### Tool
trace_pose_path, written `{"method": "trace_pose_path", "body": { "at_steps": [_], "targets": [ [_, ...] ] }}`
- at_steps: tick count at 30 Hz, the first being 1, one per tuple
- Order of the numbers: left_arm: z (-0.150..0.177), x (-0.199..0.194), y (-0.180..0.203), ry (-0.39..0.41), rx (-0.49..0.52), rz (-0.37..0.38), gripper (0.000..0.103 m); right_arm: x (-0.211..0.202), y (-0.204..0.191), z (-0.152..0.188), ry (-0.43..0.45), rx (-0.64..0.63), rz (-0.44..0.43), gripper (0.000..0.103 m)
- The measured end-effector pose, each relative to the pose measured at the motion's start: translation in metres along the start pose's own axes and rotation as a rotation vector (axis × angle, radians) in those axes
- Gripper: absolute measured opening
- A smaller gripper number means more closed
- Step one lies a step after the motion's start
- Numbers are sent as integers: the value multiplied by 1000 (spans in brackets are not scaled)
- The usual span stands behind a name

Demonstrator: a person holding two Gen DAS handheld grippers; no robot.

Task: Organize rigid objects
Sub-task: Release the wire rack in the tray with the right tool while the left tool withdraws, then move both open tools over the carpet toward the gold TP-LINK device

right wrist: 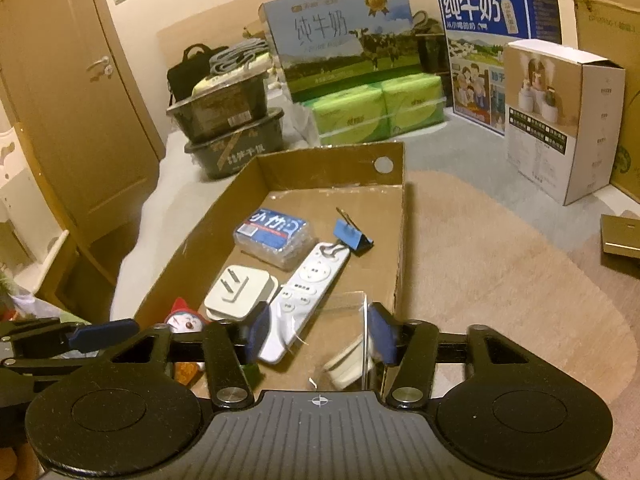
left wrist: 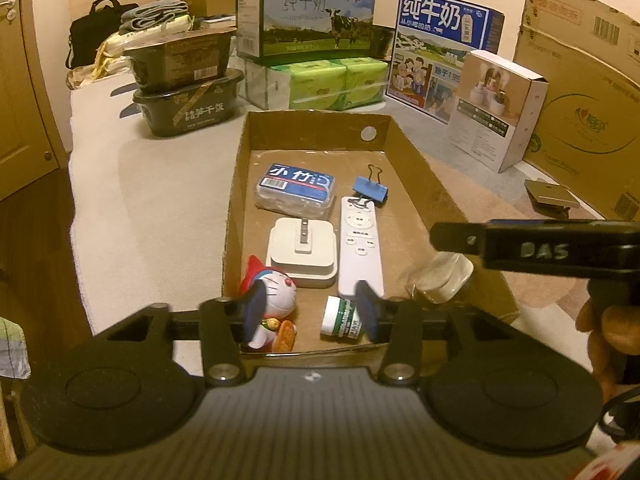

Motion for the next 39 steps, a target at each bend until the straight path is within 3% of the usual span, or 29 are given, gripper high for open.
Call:
{"method": "trace_pose_path", "body": {
  "at_steps": [2, 13, 30, 39],
  "targets": [
    [1, -1, -1, 5, -7, 0, 54, -4, 1, -2, 13, 5, -3, 74],
    [3, -14, 6, 22, -25, 8, 73, -38, 35, 16, 8, 75, 78, 74],
    [15, -59, 40, 44, -51, 45, 82, -121, 59, 40, 34, 107, 142, 75],
    [21, -82, 58, 68, -61, 59, 93, -161, 72, 50, 57, 122, 175, 75]
  ]
}}
Point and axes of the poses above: each gripper's, at about its wrist camera, not at the fingertips, and x roughly the way its jaws point, y to its right, z to its underside, the point moved 10 cm from there along x, roughly the way its jaws point, and after that the axes turned 2 degrees about x, right-handed, at the moved point
